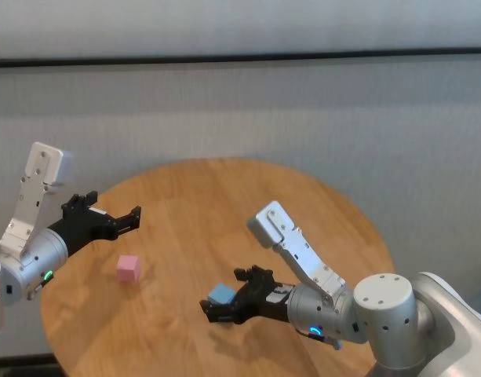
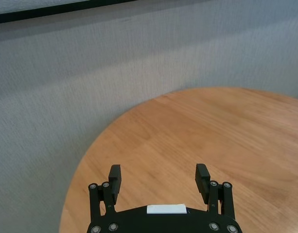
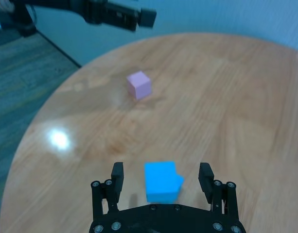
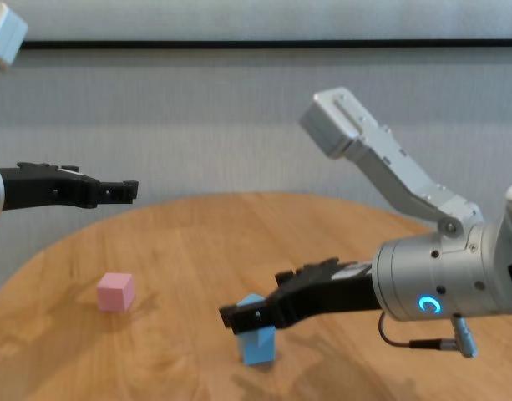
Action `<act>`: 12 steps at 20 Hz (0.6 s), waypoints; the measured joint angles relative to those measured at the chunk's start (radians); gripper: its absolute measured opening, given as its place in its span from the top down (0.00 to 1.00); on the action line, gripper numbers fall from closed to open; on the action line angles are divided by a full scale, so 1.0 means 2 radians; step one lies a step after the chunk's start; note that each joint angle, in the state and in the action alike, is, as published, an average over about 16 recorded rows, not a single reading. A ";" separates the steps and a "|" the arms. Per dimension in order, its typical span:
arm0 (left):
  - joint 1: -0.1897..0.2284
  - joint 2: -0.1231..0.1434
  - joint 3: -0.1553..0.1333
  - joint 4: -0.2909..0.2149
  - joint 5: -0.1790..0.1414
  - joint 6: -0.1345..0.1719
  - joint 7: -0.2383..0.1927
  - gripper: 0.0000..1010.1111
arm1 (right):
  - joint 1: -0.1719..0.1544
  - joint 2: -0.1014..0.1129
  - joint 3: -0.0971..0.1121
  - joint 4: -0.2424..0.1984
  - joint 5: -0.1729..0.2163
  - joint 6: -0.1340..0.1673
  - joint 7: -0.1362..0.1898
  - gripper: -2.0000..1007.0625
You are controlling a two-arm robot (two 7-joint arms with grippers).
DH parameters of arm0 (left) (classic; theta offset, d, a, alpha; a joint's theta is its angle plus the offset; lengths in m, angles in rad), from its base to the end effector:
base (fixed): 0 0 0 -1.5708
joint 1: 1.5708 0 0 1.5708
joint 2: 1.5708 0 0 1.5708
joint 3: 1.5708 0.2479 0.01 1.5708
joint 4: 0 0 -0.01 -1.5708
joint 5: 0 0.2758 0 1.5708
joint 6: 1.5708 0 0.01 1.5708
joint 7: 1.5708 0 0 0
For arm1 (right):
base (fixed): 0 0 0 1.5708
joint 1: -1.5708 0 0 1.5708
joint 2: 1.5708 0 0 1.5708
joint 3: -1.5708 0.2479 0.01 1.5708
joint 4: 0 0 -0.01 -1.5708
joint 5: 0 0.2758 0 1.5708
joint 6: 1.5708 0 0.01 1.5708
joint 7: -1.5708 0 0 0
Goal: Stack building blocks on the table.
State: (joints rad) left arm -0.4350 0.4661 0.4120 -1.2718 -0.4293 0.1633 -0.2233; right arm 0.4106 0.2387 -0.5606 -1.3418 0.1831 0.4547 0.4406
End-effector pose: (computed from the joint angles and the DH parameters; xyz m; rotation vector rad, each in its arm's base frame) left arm 0.3826 0.0536 -0.2159 0.2482 0.0349 1.1407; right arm 0.3612 0.0702 -0.2279 -0.4769 0.1517 -0.7029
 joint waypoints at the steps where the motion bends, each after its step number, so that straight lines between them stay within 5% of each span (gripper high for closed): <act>1: 0.000 0.000 0.000 0.000 0.000 0.000 0.000 0.01 | -0.001 0.000 0.002 -0.002 0.000 -0.005 -0.002 0.09; 7: 0.000 0.000 0.000 0.000 0.000 0.000 0.000 0.01 | -0.011 0.008 0.020 -0.017 -0.001 -0.055 -0.020 0.02; 12: 0.000 0.000 0.000 0.000 0.000 0.000 0.000 0.01 | -0.019 0.017 0.041 -0.023 -0.020 -0.108 -0.059 0.00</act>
State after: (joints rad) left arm -0.4350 0.4661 0.4120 -1.2717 -0.4293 0.1633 -0.2233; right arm 0.3732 0.2721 -0.4787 -1.3874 0.1432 0.2381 0.3227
